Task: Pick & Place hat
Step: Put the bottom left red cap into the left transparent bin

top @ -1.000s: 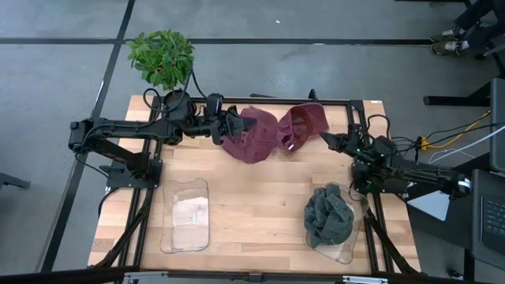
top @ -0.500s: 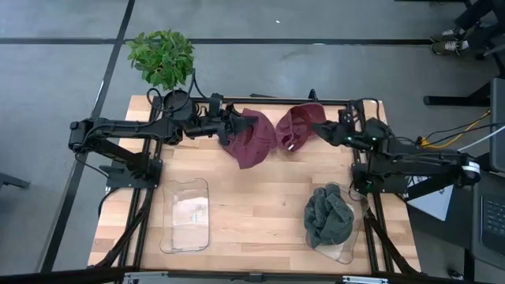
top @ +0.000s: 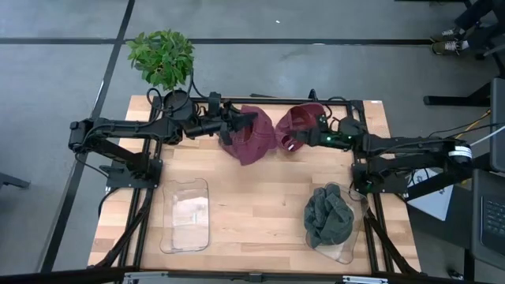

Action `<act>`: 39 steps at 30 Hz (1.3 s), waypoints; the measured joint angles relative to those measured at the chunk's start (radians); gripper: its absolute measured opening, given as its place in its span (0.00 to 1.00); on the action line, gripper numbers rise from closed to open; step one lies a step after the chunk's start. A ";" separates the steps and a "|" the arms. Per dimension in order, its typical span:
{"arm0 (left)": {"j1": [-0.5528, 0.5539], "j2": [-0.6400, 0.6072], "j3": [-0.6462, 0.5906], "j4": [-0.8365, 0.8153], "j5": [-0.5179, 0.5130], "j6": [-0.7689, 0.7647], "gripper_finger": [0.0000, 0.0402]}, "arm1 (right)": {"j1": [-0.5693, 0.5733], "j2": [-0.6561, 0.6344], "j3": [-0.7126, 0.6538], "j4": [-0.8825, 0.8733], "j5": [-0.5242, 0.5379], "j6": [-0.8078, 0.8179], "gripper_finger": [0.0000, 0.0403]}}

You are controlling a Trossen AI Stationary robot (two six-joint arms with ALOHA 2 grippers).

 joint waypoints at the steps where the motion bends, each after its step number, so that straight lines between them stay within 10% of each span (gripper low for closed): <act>1: 0.000 0.000 0.000 0.000 -0.003 0.007 0.02 | 0.004 0.020 0.006 0.033 -0.007 -0.005 0.60; 20: 0.021 0.000 0.000 -0.060 -0.019 0.074 0.02 | 0.028 0.256 0.324 0.069 -0.172 -0.219 0.59; 32: 0.055 0.000 0.000 -0.018 0.016 0.071 0.01 | 0.028 0.344 0.349 0.007 -0.049 -0.223 0.59; 39: 0.060 0.000 0.000 -0.027 0.002 0.091 0.03 | 0.028 0.349 0.349 0.046 -0.051 -0.255 0.37</act>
